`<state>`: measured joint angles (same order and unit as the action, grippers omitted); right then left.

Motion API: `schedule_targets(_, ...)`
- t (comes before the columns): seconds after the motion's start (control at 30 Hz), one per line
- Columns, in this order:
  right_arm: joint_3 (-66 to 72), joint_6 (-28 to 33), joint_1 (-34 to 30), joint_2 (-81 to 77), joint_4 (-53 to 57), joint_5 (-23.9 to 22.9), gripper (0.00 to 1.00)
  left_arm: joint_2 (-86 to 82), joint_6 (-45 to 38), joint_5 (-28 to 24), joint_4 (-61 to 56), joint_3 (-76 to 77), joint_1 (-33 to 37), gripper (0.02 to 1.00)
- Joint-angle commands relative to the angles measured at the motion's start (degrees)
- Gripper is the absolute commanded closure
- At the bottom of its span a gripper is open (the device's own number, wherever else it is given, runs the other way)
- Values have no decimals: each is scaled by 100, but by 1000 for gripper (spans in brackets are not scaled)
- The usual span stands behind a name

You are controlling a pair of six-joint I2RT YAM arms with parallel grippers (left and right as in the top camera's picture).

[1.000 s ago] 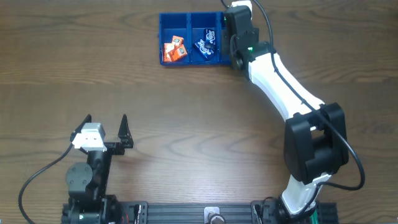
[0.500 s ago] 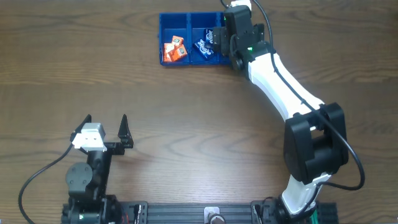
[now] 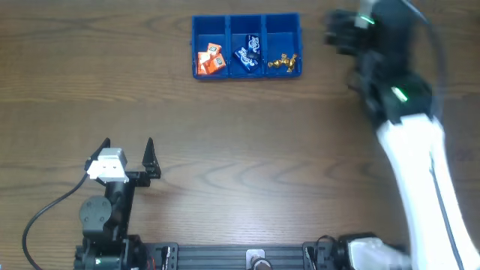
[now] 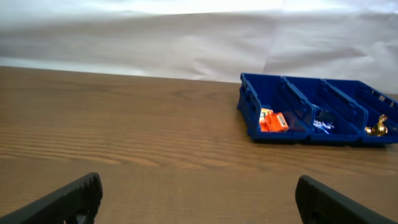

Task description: Sort Candies Into Trays

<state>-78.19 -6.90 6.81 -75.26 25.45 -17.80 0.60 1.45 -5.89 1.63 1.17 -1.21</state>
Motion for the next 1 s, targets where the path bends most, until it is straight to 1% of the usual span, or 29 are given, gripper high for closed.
schedule_targets(0.03, 1523, 247, -485, 1478, -79, 122, 1, -39, -20, -146, 225, -87, 28, 20)
schedule_targets(0.1, 2151, 247, -623, 2133, -118, 297, 1, -39, -20, -146, 225, -87, 28, 20)
schedule_targets(0.23, 3331, 223, -656, 3224, -317, 391, 1, -39, -20, -146, 227, -87, 28, 20)
schedule_targets(0.33, 4277, 223, -656, 3954, -791, 621, 1, -39, -20, -146, 225, -87, 28, 20)
schedule_targets(0.47, 5296, 227, -656, 4865, -1556, 634, 3, -39, -20, -146, 225, -87, 28, 20)
schedule_targets(0.57, 5849, 227, -656, 5543, -2052, 634, 1, -39, -20, -146, 225, -87, 28, 20)
schedule_targets(0.7, 6314, 227, -656, 6376, -2197, 649, 1, -39, -20, -146, 225, -87, 28, 20)
schedule_targets(0.8, 6599, 229, -645, 6841, -2177, 938, 1, -39, -20, -146, 225, -87, 28, 20)
schedule_targets(0.9, 6811, 229, -645, 7047, -2065, 1132, 1, -39, -20, -146, 225, -87, 28, 20)
schedule_targets(1.0, 7044, 229, -645, 7169, -2022, 1217, 1, -39, -20, -146, 227, -87, 28, 20)
